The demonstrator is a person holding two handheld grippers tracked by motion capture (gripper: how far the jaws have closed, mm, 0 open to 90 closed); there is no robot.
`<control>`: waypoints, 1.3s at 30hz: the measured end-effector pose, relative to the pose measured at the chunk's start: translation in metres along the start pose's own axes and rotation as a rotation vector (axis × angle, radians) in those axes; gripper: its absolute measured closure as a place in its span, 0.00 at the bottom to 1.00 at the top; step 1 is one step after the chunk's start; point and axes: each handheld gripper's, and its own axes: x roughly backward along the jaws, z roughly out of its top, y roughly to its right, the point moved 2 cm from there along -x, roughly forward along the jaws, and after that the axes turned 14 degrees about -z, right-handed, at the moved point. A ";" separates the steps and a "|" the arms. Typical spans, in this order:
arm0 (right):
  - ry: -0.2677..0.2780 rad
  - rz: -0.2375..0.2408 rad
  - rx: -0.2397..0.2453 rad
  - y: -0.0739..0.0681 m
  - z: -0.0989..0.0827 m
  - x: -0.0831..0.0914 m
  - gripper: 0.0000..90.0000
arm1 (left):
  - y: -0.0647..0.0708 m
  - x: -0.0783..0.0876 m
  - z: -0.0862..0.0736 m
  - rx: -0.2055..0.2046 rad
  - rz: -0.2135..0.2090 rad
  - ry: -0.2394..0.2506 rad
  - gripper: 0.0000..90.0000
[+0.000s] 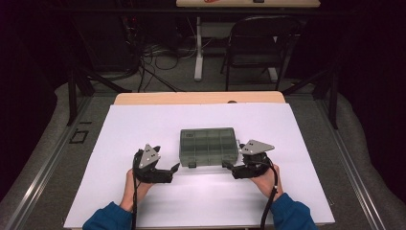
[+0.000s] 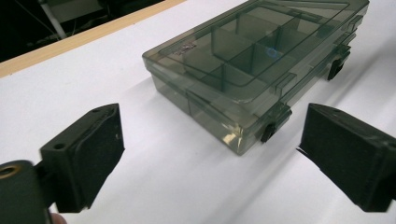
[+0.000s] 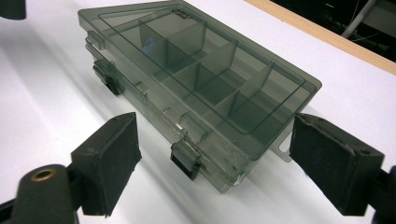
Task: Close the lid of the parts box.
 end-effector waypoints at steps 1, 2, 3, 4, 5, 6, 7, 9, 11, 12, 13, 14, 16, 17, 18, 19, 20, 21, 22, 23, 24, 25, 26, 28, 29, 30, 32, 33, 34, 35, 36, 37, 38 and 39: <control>0.001 -0.002 0.001 0.000 -0.001 0.001 0.16 | 0.001 0.002 -0.002 0.004 0.005 0.005 0.05; 0.006 0.001 0.001 0.000 -0.002 0.003 0.16 | 0.001 0.004 -0.003 0.002 0.006 0.004 0.03; 0.005 -0.001 0.000 -0.001 -0.002 0.004 0.15 | 0.001 0.006 -0.004 0.000 0.010 -0.002 0.03; 0.001 -0.002 -0.001 -0.001 -0.004 0.005 0.14 | 0.001 0.007 -0.005 0.002 0.009 0.000 0.02; 0.004 -0.001 0.001 -0.001 -0.004 0.006 0.13 | 0.001 0.008 -0.007 0.004 0.013 0.000 0.02; 0.004 -0.003 -0.002 -0.002 -0.005 0.007 0.12 | 0.001 0.010 -0.008 0.002 0.014 -0.002 0.02; 0.003 -0.005 -0.001 -0.002 -0.007 0.009 0.11 | 0.001 0.011 -0.009 0.007 0.011 -0.006 0.01; 0.005 -0.009 0.001 -0.002 -0.009 0.011 0.10 | 0.001 0.013 -0.011 0.008 0.015 -0.008 0.01; 0.005 -0.011 -0.001 -0.002 -0.010 0.013 0.08 | 0.000 0.016 -0.013 0.009 0.020 -0.013 0.00; 0.004 -0.015 -0.005 -0.003 -0.012 0.015 0.07 | 0.000 0.018 -0.015 0.010 0.024 -0.011 0.00; 0.007 -0.018 -0.001 -0.002 -0.013 0.016 0.06 | 0.001 0.019 -0.016 0.011 0.024 -0.011 0.00; 0.004 -0.022 -0.002 -0.002 -0.014 0.018 0.06 | 0.001 0.021 -0.018 0.014 0.029 -0.011 0.00; 0.013 -0.027 -0.008 -0.001 -0.016 0.021 0.05 | 0.001 0.025 -0.022 0.017 0.034 -0.013 0.00; 0.013 -0.032 -0.007 -0.001 -0.017 0.023 0.05 | 0.001 0.026 -0.023 0.018 0.040 -0.013 0.00; 0.017 -0.034 -0.011 0.000 -0.018 0.025 0.05 | 0.001 0.028 -0.025 0.017 0.043 -0.015 0.00; 0.021 -0.036 -0.013 0.000 -0.019 0.026 0.04 | 0.001 0.030 -0.026 0.019 0.045 -0.014 0.00; 0.023 -0.038 -0.012 0.000 -0.020 0.028 0.04 | 0.001 0.031 -0.027 0.018 0.045 -0.009 0.00; 0.029 -0.039 -0.016 0.000 -0.021 0.029 0.03 | 0.002 0.033 -0.028 0.013 0.050 -0.005 0.00; 0.030 -0.041 -0.013 0.000 -0.022 0.030 0.03 | 0.002 0.034 -0.029 0.007 0.054 -0.005 0.00; 0.030 -0.044 -0.012 0.000 -0.023 0.031 0.02 | 0.002 0.036 -0.031 0.011 0.058 -0.004 0.00; 0.032 -0.048 -0.012 0.000 -0.024 0.033 0.02 | 0.002 0.037 -0.032 0.010 0.059 -0.003 0.00; 0.035 -0.053 -0.008 0.000 -0.025 0.034 0.02 | 0.002 0.038 -0.034 0.012 0.061 0.002 0.00; 0.037 -0.057 -0.010 0.000 -0.026 0.035 0.01 | 0.003 0.040 -0.035 0.008 0.064 -0.005 0.00; 0.039 -0.065 -0.011 0.000 -0.029 0.038 0.01 | 0.003 0.043 -0.037 0.010 0.069 0.001 0.00; 0.039 -0.061 -0.006 0.000 -0.030 0.039 0.00 | 0.003 0.045 -0.039 0.010 0.070 0.002 0.00; 0.043 -0.070 -0.006 -0.001 -0.031 0.041 0.00 | 0.003 0.045 -0.040 0.010 0.072 0.006 0.00; 0.051 -0.073 -0.007 -0.002 -0.034 0.044 0.00 | 0.004 0.048 -0.042 0.009 0.078 0.012 0.00; 0.051 -0.077 -0.004 -0.002 -0.035 0.046 0.00 | 0.005 0.049 -0.043 0.004 0.079 0.008 0.00; 0.039 -0.073 -0.002 -0.002 -0.036 0.048 0.00 | 0.006 0.051 -0.045 0.006 0.080 0.007 0.00; 0.062 -0.078 -0.012 -0.004 -0.037 0.049 0.00 | 0.007 0.051 -0.046 0.002 0.084 0.008 0.00; 0.058 -0.085 -0.006 -0.003 -0.038 0.051 0.00 | 0.007 0.052 -0.047 -0.001 0.087 0.011 0.00; 0.062 -0.083 -0.011 -0.004 -0.040 0.052 0.00 | 0.008 0.053 -0.049 0.001 0.092 0.016 0.00; 0.048 -0.086 -0.009 -0.004 -0.041 0.055 0.00 | 0.009 0.054 -0.051 0.003 0.091 0.017 0.00; 0.064 -0.091 -0.010 -0.005 -0.042 0.055 0.00 | 0.009 0.055 -0.052 0.000 0.093 0.017 0.00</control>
